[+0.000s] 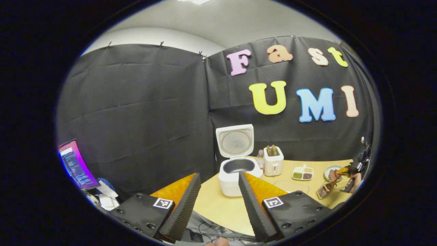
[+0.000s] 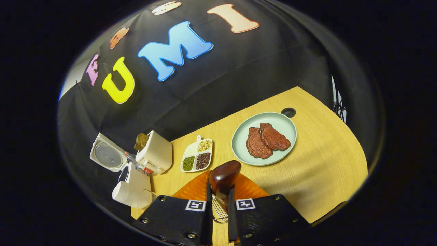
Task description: Close the left gripper, press the button to open the rice cooker; take a wooden spoon from the chopstick holder with the right hand, scoop a spoonful of rice and pour it into the rice cooker, then put the wooden spoon back into the chopstick holder.
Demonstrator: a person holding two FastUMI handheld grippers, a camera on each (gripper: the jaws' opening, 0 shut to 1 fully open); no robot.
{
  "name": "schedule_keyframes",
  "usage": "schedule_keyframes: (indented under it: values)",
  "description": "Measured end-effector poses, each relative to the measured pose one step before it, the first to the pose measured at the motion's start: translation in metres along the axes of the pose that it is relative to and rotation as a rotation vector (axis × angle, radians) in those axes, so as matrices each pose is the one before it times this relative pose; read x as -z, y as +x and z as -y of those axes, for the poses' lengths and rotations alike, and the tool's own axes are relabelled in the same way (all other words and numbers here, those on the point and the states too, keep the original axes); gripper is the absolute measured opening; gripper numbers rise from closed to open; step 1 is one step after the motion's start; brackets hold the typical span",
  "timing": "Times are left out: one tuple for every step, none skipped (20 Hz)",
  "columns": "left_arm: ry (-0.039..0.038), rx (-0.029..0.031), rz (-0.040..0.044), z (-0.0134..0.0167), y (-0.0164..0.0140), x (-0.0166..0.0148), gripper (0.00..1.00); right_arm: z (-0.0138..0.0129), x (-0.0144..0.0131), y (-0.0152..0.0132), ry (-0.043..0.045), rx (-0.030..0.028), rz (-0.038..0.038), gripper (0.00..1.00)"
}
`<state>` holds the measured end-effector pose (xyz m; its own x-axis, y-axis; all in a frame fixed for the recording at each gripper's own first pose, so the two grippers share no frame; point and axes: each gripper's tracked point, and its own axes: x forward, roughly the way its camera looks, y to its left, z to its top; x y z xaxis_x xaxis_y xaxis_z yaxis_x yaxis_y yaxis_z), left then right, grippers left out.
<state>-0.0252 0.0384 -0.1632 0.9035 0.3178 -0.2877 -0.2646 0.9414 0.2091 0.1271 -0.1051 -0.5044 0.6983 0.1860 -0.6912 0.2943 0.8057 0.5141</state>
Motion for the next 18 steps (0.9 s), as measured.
schedule_keyframes:
  values:
    - [-0.00794,0.00575,0.00482,-0.00139,-0.00044,0.00082,0.81,-0.00311,-0.00527,-0.00870,-0.00799,0.00155,0.01171,0.18]
    - [-0.01219,0.00896,0.00217,-0.00049,-0.00002,-0.00082,0.82,-0.00664,-0.00468,-0.00978,-0.00024,-0.00971,0.00943,0.18]
    - [-0.01272,0.00903,0.00314,-0.00154,-0.00184,0.00187,0.81,-0.00697,-0.00598,-0.01095,-0.00715,-0.01133,0.01286,0.18]
    - [-0.01546,0.01161,0.00842,-0.00211,-0.00011,-0.00031,0.82,-0.00713,-0.00545,-0.01136,-0.01408,-0.00567,0.01339,0.18]
    - [-0.01381,0.01584,0.00717,-0.00405,0.00001,0.00076,0.81,-0.00553,-0.00581,-0.00860,-0.01910,0.00114,0.01676,0.18]
    - [-0.00800,0.01339,0.00520,-0.00275,0.00028,0.00052,0.82,-0.00507,-0.00539,-0.01064,-0.02623,0.00885,0.01794,0.18]
    - [-0.00674,0.01214,0.00301,-0.00644,-0.00118,0.00071,0.82,-0.00876,-0.00382,-0.01285,-0.02397,0.00723,0.02239,0.18]
    - [-0.00969,0.00903,0.00900,-0.00812,-0.00066,-0.00280,0.80,-0.00920,-0.00397,-0.01073,-0.01936,0.00216,0.01765,0.18]
    - [-0.01453,0.00949,0.01344,-0.00953,-0.00268,-0.00401,0.80,-0.01025,-0.00371,-0.01046,-0.01323,-0.00211,0.00923,0.18]
    - [-0.01143,0.00902,0.01109,-0.00956,-0.00236,-0.00364,0.80,-0.01347,-0.00247,-0.01390,-0.00884,-0.00432,0.01157,0.18]
    - [-0.00950,0.00791,0.00551,-0.01116,-0.00263,0.00038,0.80,-0.01298,-0.00126,-0.01176,-0.00369,-0.00537,0.00636,0.18]
    - [-0.01063,0.01216,0.00439,-0.00966,-0.00227,-0.00026,0.80,-0.01708,-0.00099,-0.01363,-0.00130,-0.01019,0.01158,0.18]
    - [-0.01438,0.01199,0.00809,-0.00911,-0.00181,0.00053,0.80,-0.01696,-0.00106,-0.01121,-0.00126,-0.01194,0.00855,0.18]
    - [-0.01596,0.01324,0.00876,-0.00819,-0.00065,-0.00120,0.81,-0.02100,0.00064,-0.01098,0.00214,-0.01841,0.01050,0.18]
    - [-0.01401,0.01220,0.00749,-0.00817,-0.00018,-0.00101,0.81,-0.02177,-0.00029,-0.01091,0.00155,-0.02618,0.01328,0.18]
    - [-0.01177,0.01229,0.00894,-0.00800,0.00035,-0.00167,0.81,-0.02156,0.00227,-0.00889,-0.00078,-0.02795,0.00913,0.18]
    - [-0.00648,0.00985,0.00377,-0.00734,0.00056,-0.00006,0.80,-0.02032,0.00154,-0.00716,0.00408,-0.02243,0.00585,0.18]
    - [-0.00209,0.00662,0.00176,-0.00658,0.00051,-0.00136,0.80,-0.01524,0.00312,-0.00523,0.00005,-0.01593,0.00110,0.18]
